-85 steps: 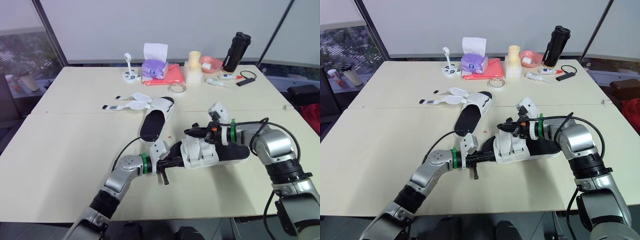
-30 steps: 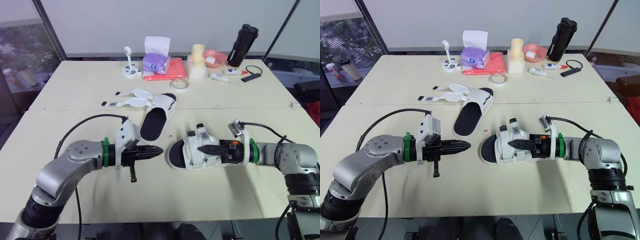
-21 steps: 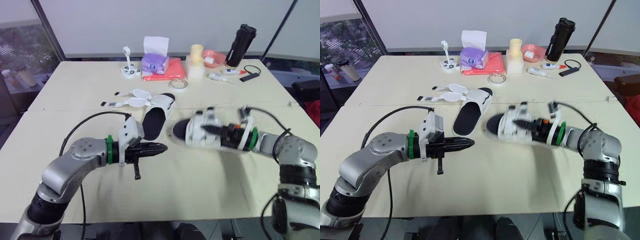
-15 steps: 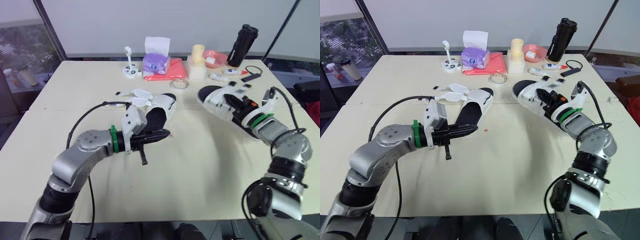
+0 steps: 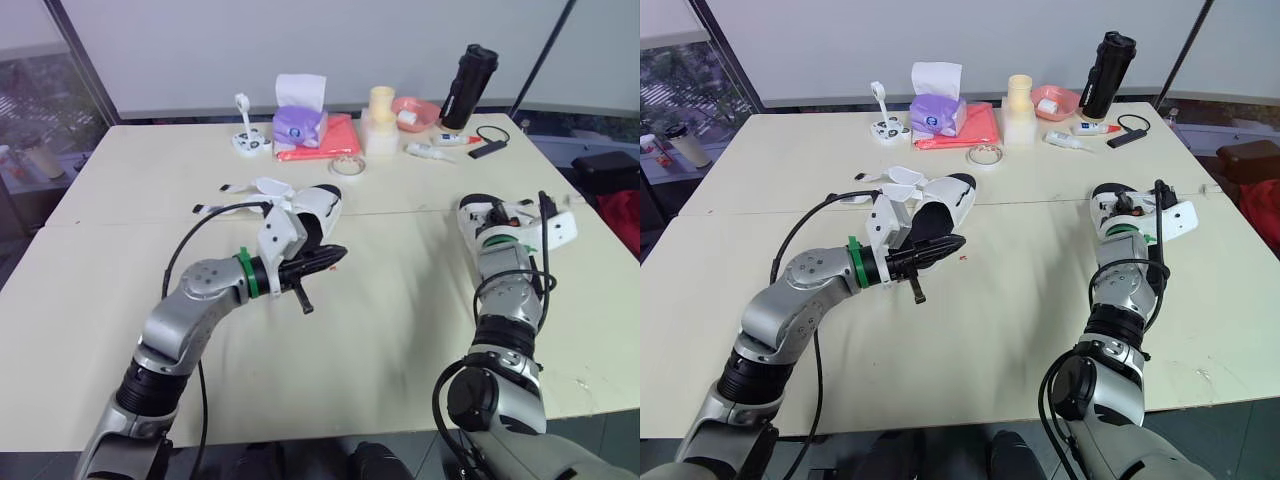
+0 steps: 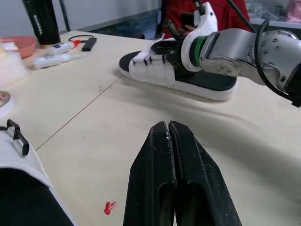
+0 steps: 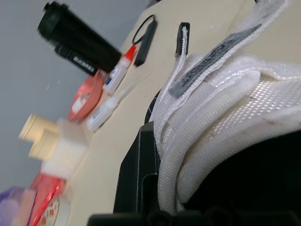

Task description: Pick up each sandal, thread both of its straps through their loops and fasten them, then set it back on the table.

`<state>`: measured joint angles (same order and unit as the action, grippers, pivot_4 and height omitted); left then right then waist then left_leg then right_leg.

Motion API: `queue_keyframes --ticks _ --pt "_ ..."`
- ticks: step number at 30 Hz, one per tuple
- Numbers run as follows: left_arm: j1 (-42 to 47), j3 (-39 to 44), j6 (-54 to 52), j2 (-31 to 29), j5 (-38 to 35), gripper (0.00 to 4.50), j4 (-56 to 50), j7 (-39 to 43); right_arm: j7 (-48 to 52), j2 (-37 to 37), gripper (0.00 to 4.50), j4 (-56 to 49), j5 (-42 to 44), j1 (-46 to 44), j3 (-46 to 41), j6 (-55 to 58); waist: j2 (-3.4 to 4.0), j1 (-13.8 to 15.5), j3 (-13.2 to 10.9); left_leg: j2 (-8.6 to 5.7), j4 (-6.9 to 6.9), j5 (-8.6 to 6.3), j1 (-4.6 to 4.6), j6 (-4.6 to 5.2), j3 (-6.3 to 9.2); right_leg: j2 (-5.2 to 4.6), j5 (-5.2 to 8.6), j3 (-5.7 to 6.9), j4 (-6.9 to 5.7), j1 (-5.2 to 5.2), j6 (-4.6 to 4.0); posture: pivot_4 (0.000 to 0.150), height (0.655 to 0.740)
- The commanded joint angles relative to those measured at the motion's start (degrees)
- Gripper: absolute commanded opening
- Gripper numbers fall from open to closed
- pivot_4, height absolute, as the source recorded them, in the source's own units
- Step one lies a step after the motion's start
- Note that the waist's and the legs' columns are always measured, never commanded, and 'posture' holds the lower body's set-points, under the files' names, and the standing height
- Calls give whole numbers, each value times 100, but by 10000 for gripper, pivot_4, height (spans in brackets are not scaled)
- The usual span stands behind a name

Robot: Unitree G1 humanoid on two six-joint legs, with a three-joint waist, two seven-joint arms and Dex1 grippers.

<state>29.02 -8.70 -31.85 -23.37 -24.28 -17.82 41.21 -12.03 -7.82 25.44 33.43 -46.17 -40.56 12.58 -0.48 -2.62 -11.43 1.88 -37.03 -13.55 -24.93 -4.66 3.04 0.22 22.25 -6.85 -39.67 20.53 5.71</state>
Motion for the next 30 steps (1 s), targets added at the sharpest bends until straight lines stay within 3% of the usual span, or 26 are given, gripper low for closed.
queue_keyframes --ticks 1,5,8,10,12,15,18,21,25,30 --pt "-2 47 176 24 95 221 -17 -52 36 -227 23683 113 13 46 95 6 0 1 0 0 -1 2 1 0 0 0 0 0 -6 0 0 1500 7400" --pt "-8 55 207 4 172 221 54 -53 15 -445 44761 34 -20 219 171 120 0 5 0 -2 -2 9 3 3 3 -1 0 1 -18 1 0 1500 7400" --pt "38 132 168 50 174 221 52 -175 15 -435 44761 -674 116 589 349 540 1 9 1 -2 -5 9 5 4 8 0 0 4 -25 1 0 1500 7400" --pt "161 243 72 5 356 221 163 -468 112 -397 44761 -1786 357 1209 645 1170 2 10 1 -2 -4 9 5 4 8 0 0 4 -29 3 0 1500 7400" --pt "310 301 78 -193 637 221 366 -624 930 -772 44761 -3192 539 2194 1406 1893 4 20 3 -2 -1 9 3 6 20 1 0 7 -31 3 0 1500 7400" --pt "473 203 359 -463 1021 221 709 -597 2196 -1475 44761 -4270 1317 3231 1837 2784 15 15 2 -4 0 4 2 15 25 4 0 5 -32 6 0 1500 7400" --pt "725 142 681 -576 1283 9040 1273 -499 3298 -2314 45000 -5013 2523 4042 1776 3720 14 19 2 -9 -7 8 6 23 24 3 0 11 -31 -6 0 1500 7400" --pt "1082 -174 1584 -671 2046 24210 2167 -641 3862 -2940 45000 -5473 3067 4397 1867 4167 6 25 -1 -16 -10 10 11 27 27 4 0 14 -32 -15 -1 1500 7400" --pt "1776 -704 3253 -589 3256 44283 3697 -1264 3715 -2939 45000 -5697 3045 4046 2188 4094 -5 23 -5 -17 -11 13 19 30 33 10 -4 18 -32 -21 -5 1500 7400" --pt "2454 -1360 4633 -487 4291 44283 5349 -1549 3391 -2647 45000 -5836 2796 3436 2624 3857 -6 29 -6 -19 -9 13 8 30 33 9 -4 19 -28 -11 -4 1500 7400"
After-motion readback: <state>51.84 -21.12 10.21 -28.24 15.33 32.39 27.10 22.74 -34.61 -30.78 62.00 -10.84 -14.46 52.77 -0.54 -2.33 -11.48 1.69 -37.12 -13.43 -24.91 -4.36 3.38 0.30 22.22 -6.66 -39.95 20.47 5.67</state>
